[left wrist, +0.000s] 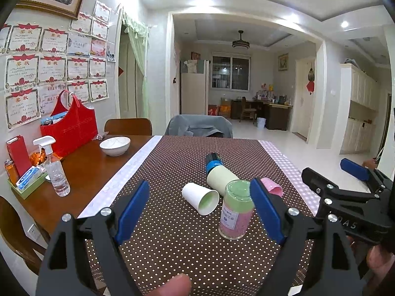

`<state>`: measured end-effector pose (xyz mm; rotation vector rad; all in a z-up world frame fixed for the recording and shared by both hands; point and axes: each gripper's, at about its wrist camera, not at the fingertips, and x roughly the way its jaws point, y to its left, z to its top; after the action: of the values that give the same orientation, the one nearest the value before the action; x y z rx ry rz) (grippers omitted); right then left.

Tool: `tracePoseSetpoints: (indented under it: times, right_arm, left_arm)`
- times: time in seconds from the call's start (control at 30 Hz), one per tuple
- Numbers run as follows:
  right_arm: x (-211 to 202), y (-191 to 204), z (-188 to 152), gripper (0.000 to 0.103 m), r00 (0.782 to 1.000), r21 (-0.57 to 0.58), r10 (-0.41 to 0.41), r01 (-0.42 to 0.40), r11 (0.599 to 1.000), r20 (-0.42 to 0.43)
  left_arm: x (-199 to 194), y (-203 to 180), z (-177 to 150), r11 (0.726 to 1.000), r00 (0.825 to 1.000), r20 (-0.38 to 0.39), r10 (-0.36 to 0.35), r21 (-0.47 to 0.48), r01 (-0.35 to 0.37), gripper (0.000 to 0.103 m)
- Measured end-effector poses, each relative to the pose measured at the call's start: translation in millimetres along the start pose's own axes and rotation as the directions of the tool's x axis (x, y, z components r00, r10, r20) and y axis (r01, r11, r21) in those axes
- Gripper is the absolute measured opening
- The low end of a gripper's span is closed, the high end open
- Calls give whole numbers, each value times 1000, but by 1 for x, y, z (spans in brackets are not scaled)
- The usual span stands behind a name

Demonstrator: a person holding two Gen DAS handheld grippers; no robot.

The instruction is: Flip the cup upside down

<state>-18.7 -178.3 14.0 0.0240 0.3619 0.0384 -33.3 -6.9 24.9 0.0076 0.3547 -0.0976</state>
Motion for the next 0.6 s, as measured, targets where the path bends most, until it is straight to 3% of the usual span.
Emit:
tracePoseSetpoints:
  times: [0.5,0.57,0.6]
  right_arm:
    - [3,-1,0,97,1000,1,7,-7,1000,-17]
    - [4,-1,0,97,1000,-1,5,-5,1000,-19]
    - [4,-1,0,97,1000,0,5,-5,1000,-19]
  left_arm:
    - [-2,-1,1,1000,1000,14,11,-1,-11,82]
    - [-1,0,0,1000,1000,15,25,-2,-25,86]
    - [-2,0,0,1000,999,19,30,-4,-30,94]
